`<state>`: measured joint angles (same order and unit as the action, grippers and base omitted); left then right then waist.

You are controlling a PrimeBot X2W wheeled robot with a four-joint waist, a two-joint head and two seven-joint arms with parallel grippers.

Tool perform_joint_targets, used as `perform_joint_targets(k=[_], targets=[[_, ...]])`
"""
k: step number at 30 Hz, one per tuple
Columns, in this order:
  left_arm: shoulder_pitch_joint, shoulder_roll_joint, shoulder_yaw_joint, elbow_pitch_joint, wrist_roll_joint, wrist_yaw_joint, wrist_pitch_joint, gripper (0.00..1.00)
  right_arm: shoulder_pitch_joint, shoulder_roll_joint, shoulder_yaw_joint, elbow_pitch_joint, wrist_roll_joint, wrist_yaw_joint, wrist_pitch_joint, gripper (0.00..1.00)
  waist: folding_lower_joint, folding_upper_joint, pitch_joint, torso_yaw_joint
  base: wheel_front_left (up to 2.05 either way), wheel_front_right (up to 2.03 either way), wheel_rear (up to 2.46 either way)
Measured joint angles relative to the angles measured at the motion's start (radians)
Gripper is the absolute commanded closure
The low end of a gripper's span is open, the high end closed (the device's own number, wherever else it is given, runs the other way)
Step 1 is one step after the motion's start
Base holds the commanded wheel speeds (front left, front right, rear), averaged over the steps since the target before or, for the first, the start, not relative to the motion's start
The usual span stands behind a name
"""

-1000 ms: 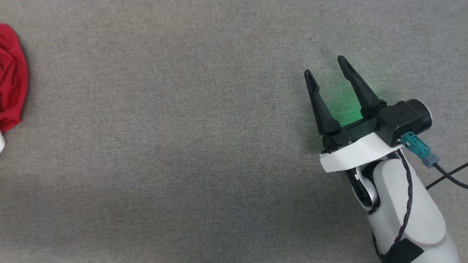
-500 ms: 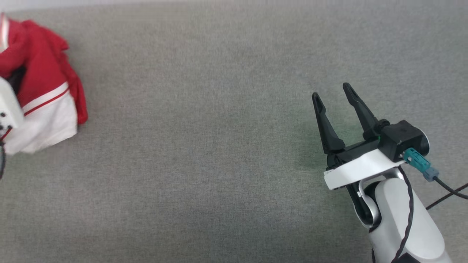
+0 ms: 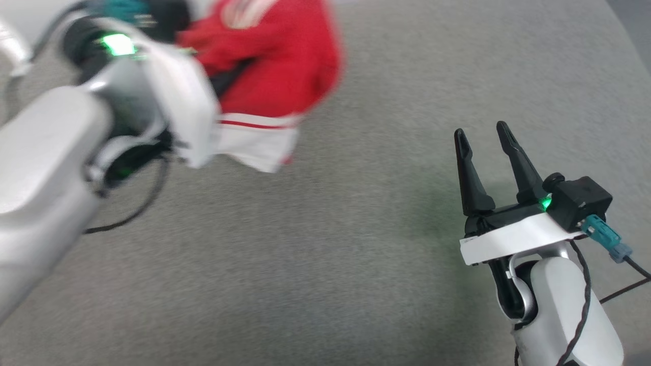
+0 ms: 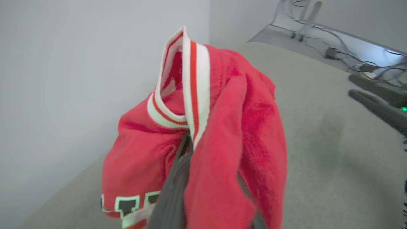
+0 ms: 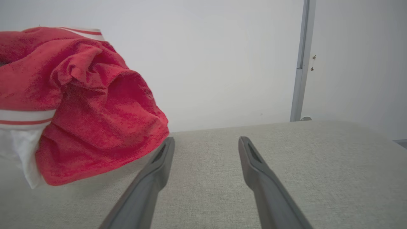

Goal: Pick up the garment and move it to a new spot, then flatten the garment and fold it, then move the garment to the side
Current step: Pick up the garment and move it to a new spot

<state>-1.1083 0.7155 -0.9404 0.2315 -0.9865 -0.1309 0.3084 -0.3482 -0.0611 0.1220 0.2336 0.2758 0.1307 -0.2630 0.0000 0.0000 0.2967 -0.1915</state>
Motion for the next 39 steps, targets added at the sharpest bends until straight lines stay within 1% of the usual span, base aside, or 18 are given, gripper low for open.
perform_joint_targets(k=[2, 5, 8, 12, 14, 17, 19, 20, 22, 24, 28, 32, 36, 37, 39], targets=[[-0.053, -0.035, -0.061, -0.045, -0.017, 0.0, -0.003, 1.0, 0.001, 0.004, -0.005, -0.004, 0.01, 0.0, 0.0, 0.0, 0.0, 0.0, 0.013, -0.032, 0.0, 0.0, 0.0], [-0.126, -0.086, -0.129, -0.086, -0.059, 0.0, -0.05, 1.0, 0.001, 0.005, -0.011, -0.011, 0.051, 0.0, 0.0, 0.0, 0.0, 0.0, 0.037, -0.083, 0.0, 0.0, 0.0], [-0.18, -0.103, -0.193, -0.081, -0.105, 0.0, -0.072, 1.0, 0.002, 0.006, -0.009, -0.022, 0.091, 0.0, 0.0, 0.0, 0.0, 0.0, 0.063, -0.133, 0.0, 0.0, 0.0], [-0.199, -0.072, -0.302, -0.031, -0.148, 0.0, -0.05, 1.0, 0.007, 0.006, -0.001, -0.03, 0.128, 0.0, 0.0, 0.0, 0.0, 0.0, 0.096, -0.197, 0.0, 0.0, 0.0], [-0.199, -0.046, -0.328, -0.012, -0.141, 0.0, -0.03, 1.0, 0.009, 0.007, 0.0, -0.034, 0.146, 0.0, 0.0, 0.0, -0.0001, 0.0, 0.112, -0.224, 0.0, 0.0, 0.0], [-0.183, -0.002, -0.338, 0.009, -0.123, 0.0, 0.026, 1.0, 0.011, 0.007, -0.002, -0.04, 0.17, 0.0, 0.0, 0.0, 0.0, 0.0, 0.135, -0.259, 0.0, 0.0, 0.0], [-0.16, 0.029, -0.338, 0.009, -0.09, 0.0, 0.092, 1.0, 0.013, 0.007, -0.003, -0.043, 0.181, 0.0, 0.0, 0.0, 0.0, 0.0, 0.149, -0.277, 0.0, 0.0, 0.0], [-0.137, 0.053, -0.34, 0.003, -0.056, 0.0, 0.155, 1.0, 0.016, 0.007, -0.003, -0.045, 0.191, 0.0, 0.0, 0.0, 0.0, 0.0, 0.161, -0.29, 0.0, 0.0, 0.0], [-0.126, 0.076, -0.34, -0.016, -0.029, 0.0, 0.228, 1.0, 0.018, 0.007, 0.0, -0.049, 0.202, 0.0, 0.0, 0.0, 0.0, 0.0, 0.174, -0.3, 0.0, 0.0, 0.0], [-0.122, 0.094, -0.337, -0.029, 0.005, 0.0, 0.275, 1.0, 0.018, 0.007, 0.007, -0.053, 0.214, 0.0, 0.0, 0.0, 0.0, 0.0, 0.186, -0.307, 0.0, 0.0, 0.0], [-0.126, 0.102, -0.326, -0.028, 0.019, -0.002, 0.314, 1.0, 0.01, 0.007, 0.021, -0.066, 0.24, 0.0, 0.0, 0.0, 0.0001, 0.0, 0.219, -0.319, 0.0, 0.0, 0.0], [-0.14, 0.105, -0.31, -0.03, 0.048, -0.008, 0.374, 1.0, -0.002, 0.007, 0.036, -0.073, 0.265, 0.0, 0.0, 0.0, 0.0, 0.0, 0.257, -0.335, 0.0, 0.0, 0.0], [-0.155, 0.113, -0.298, -0.035, 0.048, -0.013, 0.398, 1.0, -0.011, 0.007, 0.042, -0.077, 0.28, 0.0, 0.0, 0.0, 0.0, 0.0001, 0.289, -0.353, 0.0, 0.0, 0.0], [-0.157, 0.119, -0.297, -0.038, 0.048, -0.013, 0.397, 0.96, -0.011, 0.007, 0.043, -0.077, 0.283, 0.0, 0.0, 0.0, 0.0, 0.0001, 0.294, -0.358, 0.0, 0.0, 0.0], [-0.163, 0.123, -0.299, -0.035, 0.043, -0.016, 0.374, 0.66, -0.011, 0.007, 0.041, -0.076, 0.286, 0.0, 0.0, 0.0, 0.0, 0.0001, 0.299, -0.362, 0.0, 0.0, 0.0]])
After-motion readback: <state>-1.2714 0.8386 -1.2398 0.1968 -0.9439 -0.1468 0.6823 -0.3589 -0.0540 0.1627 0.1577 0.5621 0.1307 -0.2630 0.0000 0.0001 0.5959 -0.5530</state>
